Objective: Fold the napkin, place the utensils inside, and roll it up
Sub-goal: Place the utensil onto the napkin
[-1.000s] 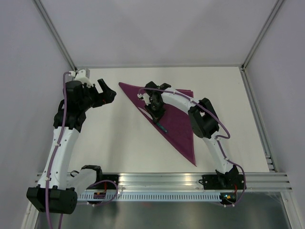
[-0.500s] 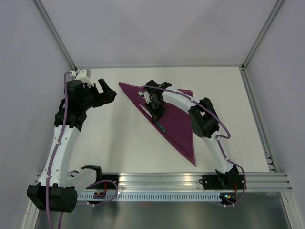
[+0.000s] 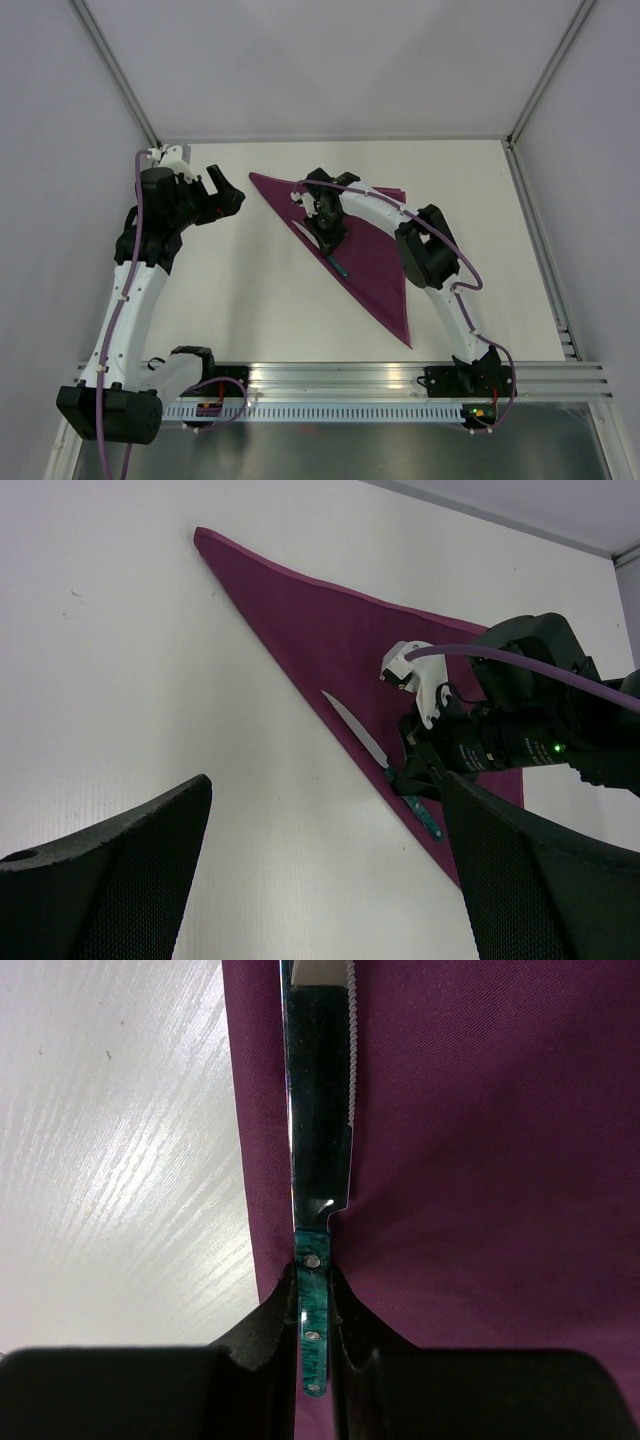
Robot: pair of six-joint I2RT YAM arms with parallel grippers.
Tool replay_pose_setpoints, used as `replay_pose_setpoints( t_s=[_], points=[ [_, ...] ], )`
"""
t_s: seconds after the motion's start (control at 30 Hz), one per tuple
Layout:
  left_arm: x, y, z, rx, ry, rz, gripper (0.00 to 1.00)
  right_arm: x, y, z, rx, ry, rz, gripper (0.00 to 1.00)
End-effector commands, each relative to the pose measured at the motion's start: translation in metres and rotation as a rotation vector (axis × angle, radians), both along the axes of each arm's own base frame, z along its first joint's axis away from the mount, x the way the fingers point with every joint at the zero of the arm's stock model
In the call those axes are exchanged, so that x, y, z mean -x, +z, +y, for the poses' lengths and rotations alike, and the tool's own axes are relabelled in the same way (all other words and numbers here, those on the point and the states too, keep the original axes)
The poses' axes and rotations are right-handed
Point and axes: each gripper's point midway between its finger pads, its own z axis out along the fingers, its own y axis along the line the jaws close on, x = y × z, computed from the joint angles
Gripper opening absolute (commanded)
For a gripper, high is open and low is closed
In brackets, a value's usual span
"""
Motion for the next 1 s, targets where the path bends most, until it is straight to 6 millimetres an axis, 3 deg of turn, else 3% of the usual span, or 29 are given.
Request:
replay_pose_setpoints(
  t_s=[0.0, 0.23, 0.33, 0.47, 0.67, 0.87, 0.93, 0.97],
  points=[
    [-0.001, 0.004, -0.004, 0.048, 0.01, 0.008, 1.0, -0.002, 0.001, 0.0, 0.011, -0.04, 0.013, 0.0],
    [-0.001, 0.004, -0.004, 0.046, 0.008, 0.006, 1.0, -0.001, 0.0, 0.0, 0.011, -0.036, 0.018, 0.02],
    [-0.002, 0.004, -0.004, 0.045, 0.007, 0.002, 1.0, 0.0, 0.002, 0.001, 0.003, -0.028, 0.019, 0.1],
    [-0.002, 0.005, -0.004, 0.045, 0.001, -0.004, 1.0, -0.001, 0.01, 0.004, -0.016, -0.016, 0.009, 0.29],
    [-0.003, 0.013, -0.002, 0.047, 0.014, -0.048, 1.0, -0.004, 0.033, 0.009, -0.056, 0.003, -0.019, 0.45],
    [-0.003, 0.036, -0.001, 0.048, 0.02, -0.144, 1.0, -0.008, 0.062, 0.009, -0.085, 0.018, -0.074, 0.47],
    [0.001, 0.048, -0.01, 0.046, -0.052, -0.195, 1.0, -0.012, 0.085, 0.011, -0.116, 0.015, -0.127, 0.47],
    [0.003, 0.052, -0.016, 0.049, -0.095, -0.216, 1.0, -0.019, 0.107, 0.009, -0.147, 0.002, -0.182, 0.47]
  ],
)
